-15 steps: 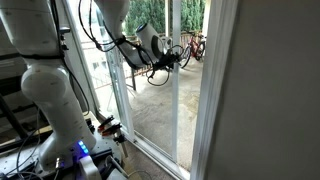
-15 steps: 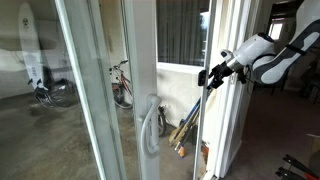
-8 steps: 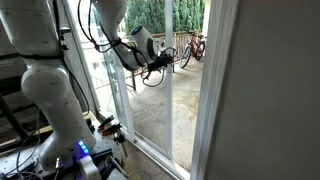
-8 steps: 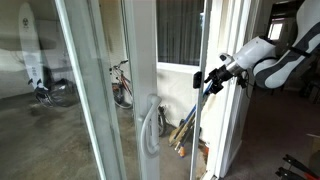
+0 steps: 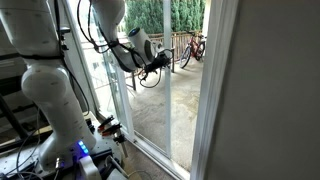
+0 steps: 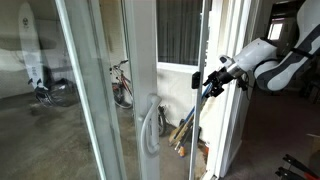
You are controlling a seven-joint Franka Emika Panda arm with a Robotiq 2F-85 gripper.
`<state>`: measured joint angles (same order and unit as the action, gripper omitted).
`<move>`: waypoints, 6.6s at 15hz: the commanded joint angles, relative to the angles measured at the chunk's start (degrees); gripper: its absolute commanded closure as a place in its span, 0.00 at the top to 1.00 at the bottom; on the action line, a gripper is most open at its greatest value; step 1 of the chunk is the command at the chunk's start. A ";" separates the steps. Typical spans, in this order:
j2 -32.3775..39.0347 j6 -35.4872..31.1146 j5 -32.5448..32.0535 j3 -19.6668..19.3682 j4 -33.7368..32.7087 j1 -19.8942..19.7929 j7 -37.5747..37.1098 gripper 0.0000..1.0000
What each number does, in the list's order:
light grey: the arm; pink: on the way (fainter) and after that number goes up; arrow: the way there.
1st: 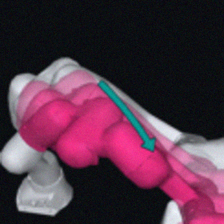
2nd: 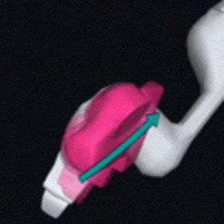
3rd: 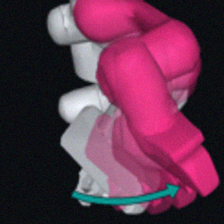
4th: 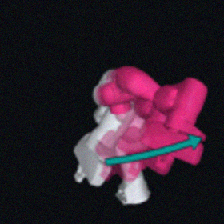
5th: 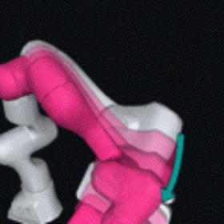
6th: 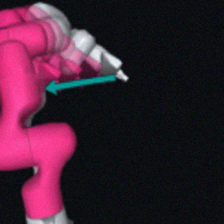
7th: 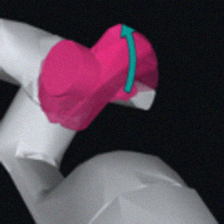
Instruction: Slide the door to the side to open it
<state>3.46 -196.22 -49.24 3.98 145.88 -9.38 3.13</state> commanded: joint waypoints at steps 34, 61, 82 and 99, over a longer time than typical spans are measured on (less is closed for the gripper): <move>-0.10 -0.42 -1.12 9.01 -2.47 -5.39 -9.16 1.00; -14.93 -1.38 16.63 9.34 12.75 4.24 -10.55 1.00; -15.36 -2.43 42.94 11.17 -1.32 11.15 -4.11 1.00; -17.33 -2.19 56.24 45.18 -3.10 -11.56 -0.59 1.00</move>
<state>-12.43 -197.77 4.84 43.83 142.85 -17.10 1.09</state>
